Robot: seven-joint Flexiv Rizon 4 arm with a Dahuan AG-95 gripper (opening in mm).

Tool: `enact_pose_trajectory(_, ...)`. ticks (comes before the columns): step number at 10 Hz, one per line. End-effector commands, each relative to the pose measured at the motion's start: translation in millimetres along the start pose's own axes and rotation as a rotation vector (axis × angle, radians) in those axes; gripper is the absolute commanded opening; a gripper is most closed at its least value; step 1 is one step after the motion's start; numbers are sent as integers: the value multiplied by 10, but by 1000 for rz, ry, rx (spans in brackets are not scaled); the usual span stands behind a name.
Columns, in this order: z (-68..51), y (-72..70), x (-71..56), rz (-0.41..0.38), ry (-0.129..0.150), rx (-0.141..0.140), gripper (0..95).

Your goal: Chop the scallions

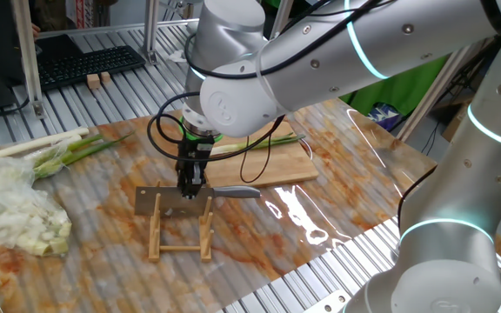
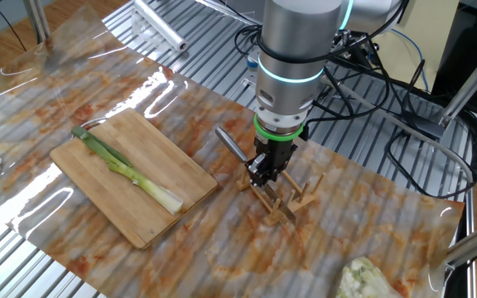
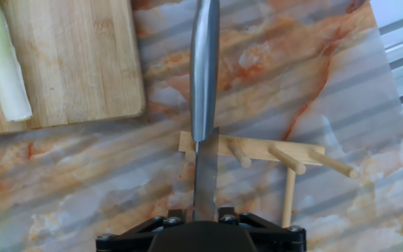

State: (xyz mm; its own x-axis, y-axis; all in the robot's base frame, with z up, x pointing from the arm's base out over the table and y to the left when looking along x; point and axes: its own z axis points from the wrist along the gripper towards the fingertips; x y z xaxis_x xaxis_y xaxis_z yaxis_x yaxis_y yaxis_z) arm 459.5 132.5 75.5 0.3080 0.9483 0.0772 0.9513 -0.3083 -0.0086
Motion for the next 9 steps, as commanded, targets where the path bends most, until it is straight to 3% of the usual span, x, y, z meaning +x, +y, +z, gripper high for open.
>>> enact_pose_trajectory(1, -1, -1, 1, 4, -5, 4, 380)
enact_pose_trajectory(6, -1, -1, 1, -1, -5, 11, 380)
enact_pose_trajectory(9, -1, -1, 1, -8, -25, 3, 380)
